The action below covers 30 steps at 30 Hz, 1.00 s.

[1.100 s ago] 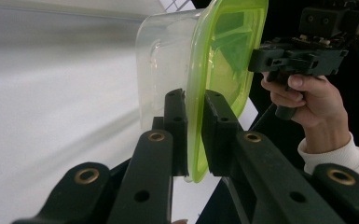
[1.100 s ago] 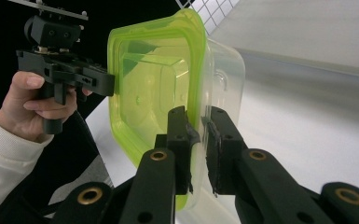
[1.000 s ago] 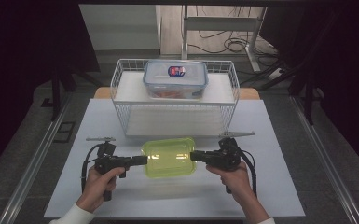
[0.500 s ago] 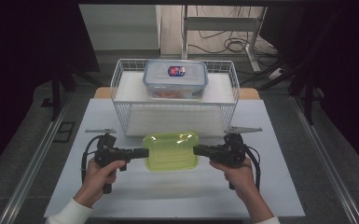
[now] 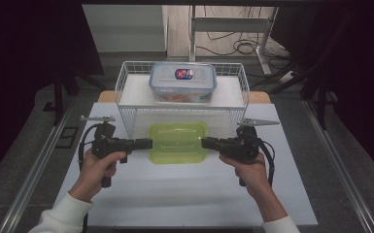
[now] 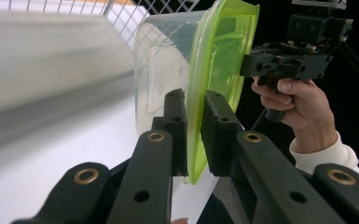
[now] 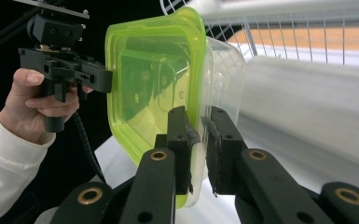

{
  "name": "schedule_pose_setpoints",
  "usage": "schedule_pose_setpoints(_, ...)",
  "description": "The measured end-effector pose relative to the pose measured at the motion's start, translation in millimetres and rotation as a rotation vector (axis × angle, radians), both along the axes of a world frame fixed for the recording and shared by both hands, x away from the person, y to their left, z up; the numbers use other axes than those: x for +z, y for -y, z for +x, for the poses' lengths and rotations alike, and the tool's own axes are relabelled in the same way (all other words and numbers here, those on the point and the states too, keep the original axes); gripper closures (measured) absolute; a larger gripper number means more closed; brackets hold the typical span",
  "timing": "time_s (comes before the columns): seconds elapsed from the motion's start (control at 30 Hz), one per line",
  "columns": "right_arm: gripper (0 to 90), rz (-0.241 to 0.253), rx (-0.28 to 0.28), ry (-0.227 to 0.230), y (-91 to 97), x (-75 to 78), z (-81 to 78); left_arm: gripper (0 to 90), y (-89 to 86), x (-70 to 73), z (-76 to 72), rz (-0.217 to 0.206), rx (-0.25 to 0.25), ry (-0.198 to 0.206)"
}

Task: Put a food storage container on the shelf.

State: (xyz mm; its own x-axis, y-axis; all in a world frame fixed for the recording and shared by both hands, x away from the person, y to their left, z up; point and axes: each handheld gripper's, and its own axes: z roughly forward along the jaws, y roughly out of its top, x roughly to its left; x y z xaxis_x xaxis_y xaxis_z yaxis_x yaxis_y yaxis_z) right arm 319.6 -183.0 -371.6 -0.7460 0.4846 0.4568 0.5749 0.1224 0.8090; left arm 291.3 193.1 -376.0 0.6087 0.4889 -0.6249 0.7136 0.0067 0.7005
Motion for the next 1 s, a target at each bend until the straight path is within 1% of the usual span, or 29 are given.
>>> schedule_pose_setpoints(0.1, 80.4, 0.008, -0.001, 0.019, -0.6, 11.5, 1.7, 81.3, -1.3, 13.1, 2.0, 0.003, -0.006, 0.027)
schedule_pose_setpoints(0.27, 80.4, 0.016, -0.001, 0.057, -0.5, 32.1, 2.1, 81.2, -1.8, 31.3, 3.8, -0.006, -0.012, 0.055)
schedule_pose_setpoints(0.37, 80.4, 0.018, -0.004, 0.071, -0.9, 43.6, 3.2, 81.2, -2.7, 44.4, 6.4, -0.004, -0.014, 0.08)
schedule_pose_setpoints(0.5, 80.4, 0.014, -0.011, 0.091, -2.1, 59.0, 5.1, 81.2, -3.8, 57.7, 11.1, -0.007, -0.019, 0.094)
schedule_pose_setpoints(0.57, 80.4, 0.014, -0.012, 0.105, -2.5, 66.0, 7.1, 81.2, -4.1, 62.9, 13.3, -0.01, -0.02, 0.099)
schedule_pose_setpoints(0.67, 80.4, 0.006, -0.013, 0.114, -2.9, 76.0, 11.0, 81.2, -4.5, 70.0, 19.4, -0.017, -0.023, 0.101)
schedule_pose_setpoints(0.73, 80.4, 0.012, -0.015, 0.107, -2.5, 81.8, 15.2, 81.2, -4.7, 74.5, 25.3, -0.022, -0.024, 0.101)
schedule_pose_setpoints(0.83, 80.4, 0.007, -0.024, 0.11, -2.9, 87.4, 20.8, 81.3, -4.3, 80.7, 32.6, -0.015, -0.023, 0.108)
schedule_pose_setpoints(1.0, 80.4, 0.006, -0.034, 0.116, -2.8, 98.1, 31.2, 81.4, -3.6, 89.2, 43.1, -0.018, -0.021, 0.117)
